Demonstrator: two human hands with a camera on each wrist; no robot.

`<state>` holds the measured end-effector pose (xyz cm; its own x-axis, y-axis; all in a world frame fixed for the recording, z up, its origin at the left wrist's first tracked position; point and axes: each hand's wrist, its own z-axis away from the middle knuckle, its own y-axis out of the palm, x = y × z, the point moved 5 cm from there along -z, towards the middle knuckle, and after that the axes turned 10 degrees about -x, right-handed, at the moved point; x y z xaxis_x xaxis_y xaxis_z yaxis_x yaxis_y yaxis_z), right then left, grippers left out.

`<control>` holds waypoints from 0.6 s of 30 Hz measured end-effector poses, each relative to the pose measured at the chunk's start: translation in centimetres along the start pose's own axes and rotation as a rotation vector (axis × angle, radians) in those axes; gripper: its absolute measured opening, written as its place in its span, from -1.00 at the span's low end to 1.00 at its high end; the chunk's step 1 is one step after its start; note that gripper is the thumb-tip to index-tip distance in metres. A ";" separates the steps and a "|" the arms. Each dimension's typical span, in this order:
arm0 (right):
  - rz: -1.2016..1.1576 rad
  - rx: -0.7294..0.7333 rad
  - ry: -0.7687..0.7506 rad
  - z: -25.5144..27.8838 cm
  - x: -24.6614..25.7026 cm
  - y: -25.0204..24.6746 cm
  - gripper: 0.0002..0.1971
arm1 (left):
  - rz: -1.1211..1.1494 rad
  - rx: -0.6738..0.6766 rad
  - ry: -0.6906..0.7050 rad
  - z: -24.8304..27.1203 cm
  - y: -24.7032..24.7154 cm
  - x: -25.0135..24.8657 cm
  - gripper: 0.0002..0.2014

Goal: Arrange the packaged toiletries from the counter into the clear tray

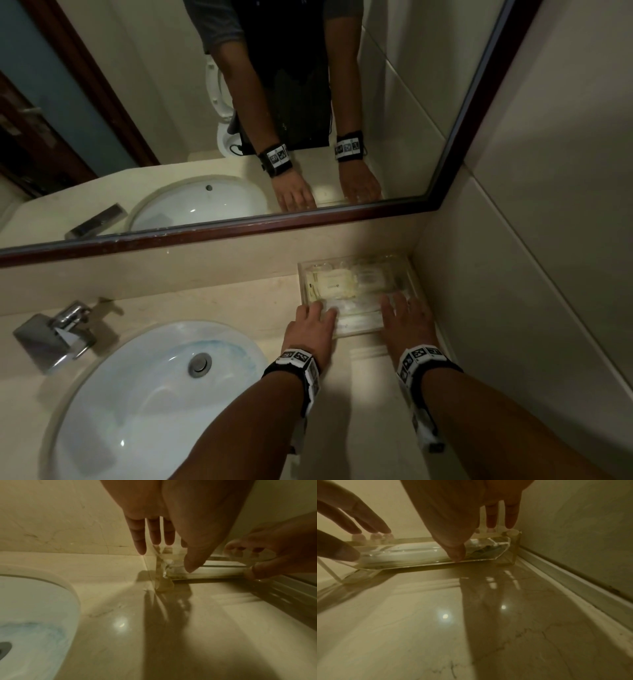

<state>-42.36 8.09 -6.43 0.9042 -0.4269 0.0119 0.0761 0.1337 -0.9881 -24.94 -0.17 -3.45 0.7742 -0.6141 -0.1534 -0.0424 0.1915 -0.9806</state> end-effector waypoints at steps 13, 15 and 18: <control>0.045 0.117 -0.011 3.2 2.8 -2.9 -0.28 | 0.077 -0.062 -0.080 4.1 -4.6 3.4 -0.46; 0.044 0.104 -0.049 4.2 3.7 -3.9 -0.28 | 0.080 -0.074 -0.108 5.3 -5.9 4.2 -0.46; 0.018 0.060 -0.097 5.8 5.2 -5.9 -0.26 | 0.069 -0.134 -0.141 7.5 -8.2 5.3 -0.46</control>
<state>-35.62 10.28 0.37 0.9420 -0.3354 0.0118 0.0816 0.1949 -0.9774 -15.71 0.73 4.73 0.8471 -0.4876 -0.2114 -0.1747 0.1202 -0.9773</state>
